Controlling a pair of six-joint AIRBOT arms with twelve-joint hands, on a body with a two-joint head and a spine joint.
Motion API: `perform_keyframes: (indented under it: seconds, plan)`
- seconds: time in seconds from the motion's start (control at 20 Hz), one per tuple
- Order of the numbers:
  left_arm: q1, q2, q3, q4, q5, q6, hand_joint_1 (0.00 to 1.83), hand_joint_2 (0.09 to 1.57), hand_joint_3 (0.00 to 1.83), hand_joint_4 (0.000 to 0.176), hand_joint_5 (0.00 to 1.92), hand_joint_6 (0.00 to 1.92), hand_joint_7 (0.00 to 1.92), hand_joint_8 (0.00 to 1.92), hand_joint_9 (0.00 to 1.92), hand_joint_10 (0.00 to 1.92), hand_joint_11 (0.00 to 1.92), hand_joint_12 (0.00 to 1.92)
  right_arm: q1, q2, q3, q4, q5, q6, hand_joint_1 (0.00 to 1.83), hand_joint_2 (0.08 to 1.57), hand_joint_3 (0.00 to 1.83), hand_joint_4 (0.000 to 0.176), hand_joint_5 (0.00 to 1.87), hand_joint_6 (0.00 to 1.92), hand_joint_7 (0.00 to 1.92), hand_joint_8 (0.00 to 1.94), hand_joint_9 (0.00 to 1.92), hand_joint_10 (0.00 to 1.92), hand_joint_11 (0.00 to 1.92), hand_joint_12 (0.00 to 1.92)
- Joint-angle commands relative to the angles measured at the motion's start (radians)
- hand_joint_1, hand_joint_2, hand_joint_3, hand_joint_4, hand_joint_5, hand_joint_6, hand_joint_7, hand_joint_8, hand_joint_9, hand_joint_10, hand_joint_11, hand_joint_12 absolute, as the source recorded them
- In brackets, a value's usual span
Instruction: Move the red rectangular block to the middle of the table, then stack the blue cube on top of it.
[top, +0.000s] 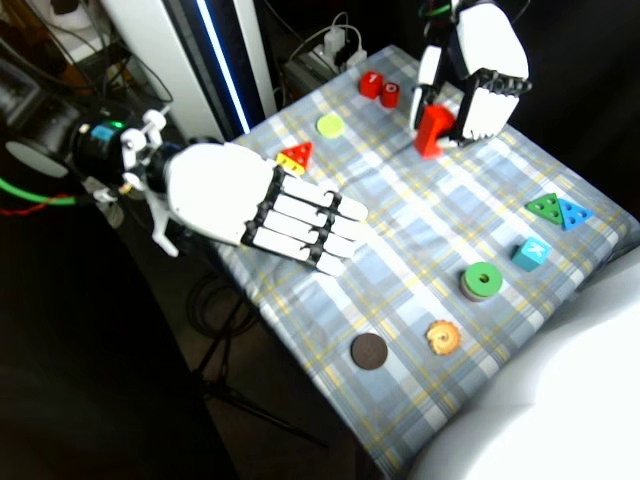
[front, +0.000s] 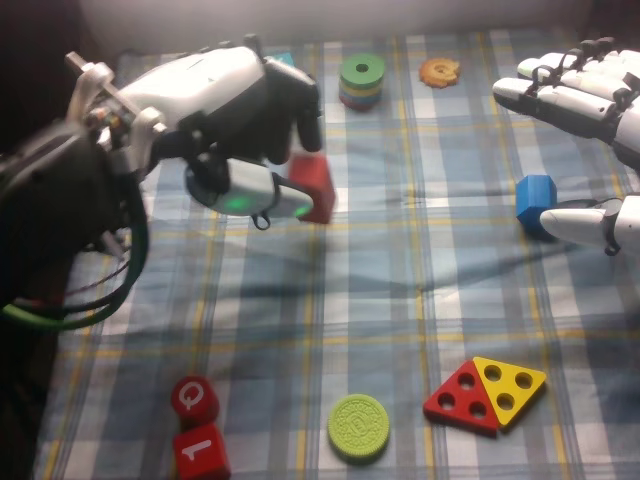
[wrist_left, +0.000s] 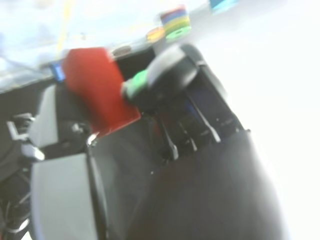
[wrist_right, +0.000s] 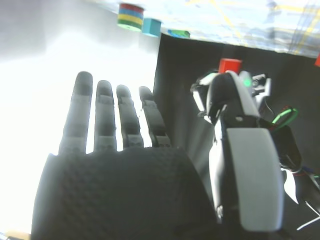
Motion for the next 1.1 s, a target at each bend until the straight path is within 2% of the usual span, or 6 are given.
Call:
perform_keyframes:
  seconds: [0.0,0.35,0.55,0.65,0.8,1.05]
  plan:
    - [-0.024,-0.008,0.014,0.020,-0.058,-0.003,1.20,1.27,0.00,0.000,0.63,1.22,0.78,1.62,1.01,1.75,1.02,1.91,0.008,0.005,0.000,0.003,0.124,0.004,0.41,1.22,0.00,0.042,0.00,0.00,0.00,0.00,0.00,0.00,0.00,0.57]
    - [-0.055,-0.044,0.049,0.011,-0.035,-0.003,1.22,1.23,0.00,0.000,0.72,1.13,0.85,1.50,1.01,1.66,1.06,1.92,0.006,0.004,0.000,0.003,0.124,0.004,0.42,1.19,0.00,0.056,0.00,0.00,0.00,0.00,0.00,0.00,0.00,0.87]
    - [-0.035,-0.029,0.031,0.012,-0.054,-0.003,1.27,1.23,0.00,0.000,0.50,0.92,0.77,1.38,0.76,1.48,0.71,1.91,0.001,0.004,0.000,0.003,0.125,0.007,0.41,1.21,0.00,0.056,0.00,0.00,0.00,0.00,0.00,0.00,0.00,0.18]
    - [-0.033,-0.030,0.028,0.017,-0.054,-0.003,1.00,1.15,0.00,0.000,0.46,0.24,0.50,0.72,0.47,1.19,0.34,1.77,-0.002,0.004,0.000,0.003,0.125,0.007,0.43,1.22,0.00,0.055,0.00,0.00,0.00,0.00,0.00,0.00,0.00,0.12]
    - [-0.033,-0.032,0.026,0.029,-0.052,-0.003,0.96,1.15,0.00,0.000,0.39,0.02,0.43,0.16,0.16,0.61,0.01,1.34,-0.006,0.001,0.002,0.003,0.128,0.008,0.41,1.22,0.00,0.037,0.00,0.00,0.00,0.00,0.00,0.00,0.00,0.12]
    - [-0.035,-0.036,0.033,0.039,-0.034,-0.003,0.93,1.12,0.00,0.063,0.20,0.00,0.20,0.00,0.11,0.19,0.00,0.96,-0.014,-0.005,0.005,0.003,0.129,0.017,0.37,1.21,0.00,0.033,0.00,0.00,0.00,0.00,0.00,0.00,0.00,0.42]
